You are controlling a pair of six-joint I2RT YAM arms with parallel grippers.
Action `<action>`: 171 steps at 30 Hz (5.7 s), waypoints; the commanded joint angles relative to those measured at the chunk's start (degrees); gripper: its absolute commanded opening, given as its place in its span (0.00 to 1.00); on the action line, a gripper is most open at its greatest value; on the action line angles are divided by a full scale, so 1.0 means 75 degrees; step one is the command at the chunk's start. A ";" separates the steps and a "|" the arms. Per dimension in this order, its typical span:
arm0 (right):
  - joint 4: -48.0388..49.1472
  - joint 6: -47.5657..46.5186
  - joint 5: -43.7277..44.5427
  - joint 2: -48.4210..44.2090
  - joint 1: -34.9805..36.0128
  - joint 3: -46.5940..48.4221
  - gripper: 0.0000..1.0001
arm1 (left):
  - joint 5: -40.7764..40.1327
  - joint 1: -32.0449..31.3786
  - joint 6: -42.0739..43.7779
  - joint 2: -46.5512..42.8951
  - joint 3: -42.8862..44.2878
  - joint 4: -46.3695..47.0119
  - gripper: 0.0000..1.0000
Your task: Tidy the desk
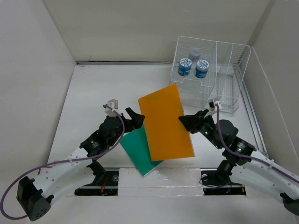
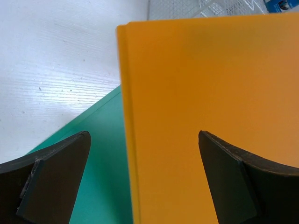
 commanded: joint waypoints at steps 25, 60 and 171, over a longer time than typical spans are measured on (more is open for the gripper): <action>-0.0296 -0.0497 -0.1499 -0.0298 -0.0252 0.3095 0.00 | 0.2308 0.0026 0.0518 -0.0831 0.0587 0.2257 0.99; 0.1169 0.0642 -0.5116 0.0884 -0.1530 0.1431 0.77 | 0.4147 0.0026 0.0542 -0.1861 -0.0116 0.4365 0.00; 0.8515 -0.3883 -0.0292 0.6053 -0.6827 0.2019 0.00 | -0.0048 0.0026 0.2628 -0.2787 0.1841 -0.2162 0.91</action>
